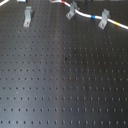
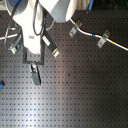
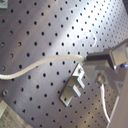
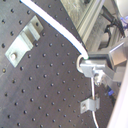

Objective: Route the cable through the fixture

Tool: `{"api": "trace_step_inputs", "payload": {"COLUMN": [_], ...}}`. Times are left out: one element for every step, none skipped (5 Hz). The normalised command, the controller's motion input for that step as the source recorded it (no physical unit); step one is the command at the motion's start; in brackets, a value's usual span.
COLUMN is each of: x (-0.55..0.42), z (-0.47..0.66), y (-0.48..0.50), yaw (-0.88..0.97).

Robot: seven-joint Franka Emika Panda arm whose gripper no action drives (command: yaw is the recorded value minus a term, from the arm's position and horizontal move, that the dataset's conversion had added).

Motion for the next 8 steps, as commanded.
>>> {"api": "trace_step_inputs", "payload": {"x": [-0.076,-0.090,-0.052,-0.284,-0.542,-0.555,-0.387,-0.197], "z": [0.40,0.46,0.39,0.37,0.38,0.32,0.32,0.29], "y": [0.238,0.486,0.520,0.337,0.202,0.201,0.408,0.349], "yaw": [0.00,0.03,0.07,0.13,0.25,0.23,0.17,0.21]}}
